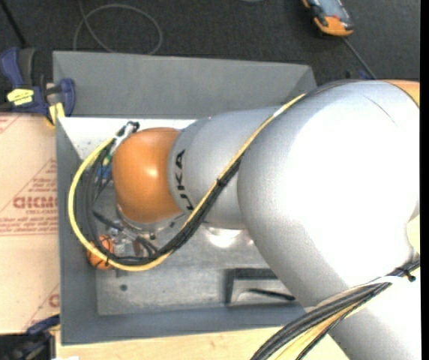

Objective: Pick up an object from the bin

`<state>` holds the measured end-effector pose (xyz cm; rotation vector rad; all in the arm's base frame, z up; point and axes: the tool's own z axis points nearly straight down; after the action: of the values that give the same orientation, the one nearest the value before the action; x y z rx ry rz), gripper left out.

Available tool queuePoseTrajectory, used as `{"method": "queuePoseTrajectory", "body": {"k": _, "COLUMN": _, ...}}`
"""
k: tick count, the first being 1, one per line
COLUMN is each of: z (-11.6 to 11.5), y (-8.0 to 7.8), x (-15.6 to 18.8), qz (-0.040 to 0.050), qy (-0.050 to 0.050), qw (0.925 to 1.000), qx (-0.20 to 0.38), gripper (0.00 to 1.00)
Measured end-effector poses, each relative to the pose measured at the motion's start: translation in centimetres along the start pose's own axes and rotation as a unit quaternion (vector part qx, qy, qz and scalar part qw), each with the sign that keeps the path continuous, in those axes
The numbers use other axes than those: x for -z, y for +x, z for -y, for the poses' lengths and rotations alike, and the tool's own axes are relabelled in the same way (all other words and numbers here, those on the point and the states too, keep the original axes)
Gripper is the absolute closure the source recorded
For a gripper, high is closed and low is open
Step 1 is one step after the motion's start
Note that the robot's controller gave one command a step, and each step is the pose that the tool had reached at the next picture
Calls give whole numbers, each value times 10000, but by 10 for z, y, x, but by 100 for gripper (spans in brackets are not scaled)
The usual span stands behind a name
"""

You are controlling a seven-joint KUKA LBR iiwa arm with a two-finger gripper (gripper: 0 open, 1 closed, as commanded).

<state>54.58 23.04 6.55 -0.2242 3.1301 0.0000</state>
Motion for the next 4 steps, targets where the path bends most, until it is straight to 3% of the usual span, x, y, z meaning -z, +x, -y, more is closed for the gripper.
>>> {"method": "queuePoseTrajectory", "body": {"k": 2, "z": -3, "y": -4, "x": 56, "qz": -7, "qy": -4, "qw": 10000, "qx": -25, "gripper": 100}}
{"method": "queuePoseTrajectory", "body": {"k": 3, "z": 3, "y": -7, "x": 46, "qz": 7, "qy": -11, "qw": 9999, "qx": -128, "gripper": 100}}
{"method": "queuePoseTrajectory", "body": {"k": 4, "z": 2, "y": -6, "x": 69, "qz": -23, "qy": -1, "qw": 9999, "qx": -130, "gripper": 100}}
